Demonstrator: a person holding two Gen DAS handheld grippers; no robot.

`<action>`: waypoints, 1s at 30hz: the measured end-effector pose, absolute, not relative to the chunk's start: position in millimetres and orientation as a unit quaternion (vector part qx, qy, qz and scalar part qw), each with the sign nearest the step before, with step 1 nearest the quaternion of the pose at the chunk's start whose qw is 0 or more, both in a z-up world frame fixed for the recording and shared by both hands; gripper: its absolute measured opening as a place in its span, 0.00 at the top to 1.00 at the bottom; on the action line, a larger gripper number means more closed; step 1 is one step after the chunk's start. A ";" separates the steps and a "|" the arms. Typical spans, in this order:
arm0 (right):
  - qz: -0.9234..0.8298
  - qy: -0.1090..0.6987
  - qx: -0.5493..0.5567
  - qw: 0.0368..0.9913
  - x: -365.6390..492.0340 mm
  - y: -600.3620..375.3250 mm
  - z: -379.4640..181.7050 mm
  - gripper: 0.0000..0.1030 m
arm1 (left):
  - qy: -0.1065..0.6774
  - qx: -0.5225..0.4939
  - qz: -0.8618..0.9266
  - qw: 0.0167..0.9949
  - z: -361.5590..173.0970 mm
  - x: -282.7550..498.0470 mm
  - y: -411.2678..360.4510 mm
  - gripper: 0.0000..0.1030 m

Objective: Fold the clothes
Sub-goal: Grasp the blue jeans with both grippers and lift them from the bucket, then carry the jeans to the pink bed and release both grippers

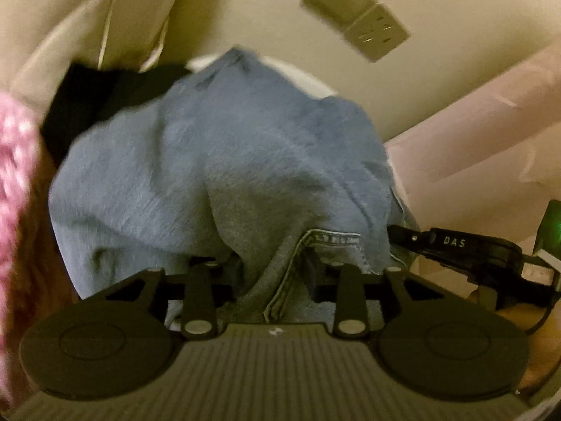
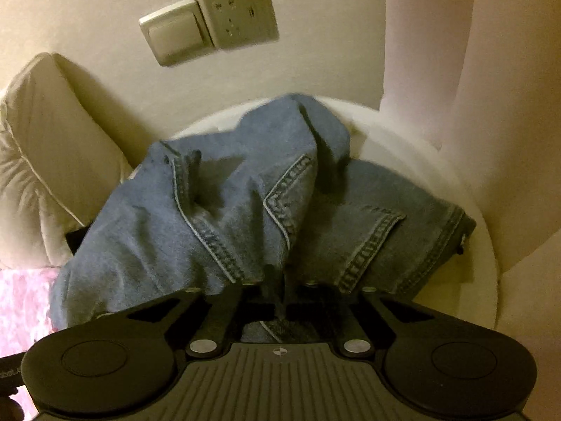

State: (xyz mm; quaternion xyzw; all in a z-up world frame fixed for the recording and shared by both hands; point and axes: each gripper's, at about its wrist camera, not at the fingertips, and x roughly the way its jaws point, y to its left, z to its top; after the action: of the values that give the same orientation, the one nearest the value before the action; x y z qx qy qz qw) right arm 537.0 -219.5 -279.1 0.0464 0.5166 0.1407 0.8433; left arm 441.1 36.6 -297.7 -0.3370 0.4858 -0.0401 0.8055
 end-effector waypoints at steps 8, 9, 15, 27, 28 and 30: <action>0.125 0.526 0.120 0.833 559.0 -227.6 -298.3 0.46 | 0.473 -0.402 -0.033 0.784 -309.0 441.4 54.0 0.65; 0.124 0.529 0.122 0.831 561.9 -227.3 -302.1 0.61 | 0.470 -0.397 -0.034 0.788 -308.6 442.4 53.4 0.70; 0.152 0.502 0.097 0.846 553.9 -225.4 -283.6 0.99 | 0.447 -0.348 -0.043 0.823 -278.4 435.5 48.8 0.84; 0.297 0.354 0.170 0.870 505.4 -199.0 -127.5 1.00 | 0.259 -0.311 -0.018 0.914 -134.1 356.1 101.3 0.92; 0.319 0.340 0.170 0.868 498.6 -189.2 -112.8 1.00 | 0.242 -0.318 -0.006 0.917 -124.2 338.3 110.1 0.92; 0.359 0.318 0.170 0.861 485.7 -170.2 -86.8 0.99 | 0.209 -0.328 0.020 0.921 -105.1 299.1 127.2 0.92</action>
State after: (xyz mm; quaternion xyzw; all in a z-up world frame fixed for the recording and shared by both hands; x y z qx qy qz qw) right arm 485.7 -170.2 -86.8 0.1704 0.3181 0.3592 0.8607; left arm 299.1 127.2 -105.1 -0.3280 0.2087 0.0199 0.9211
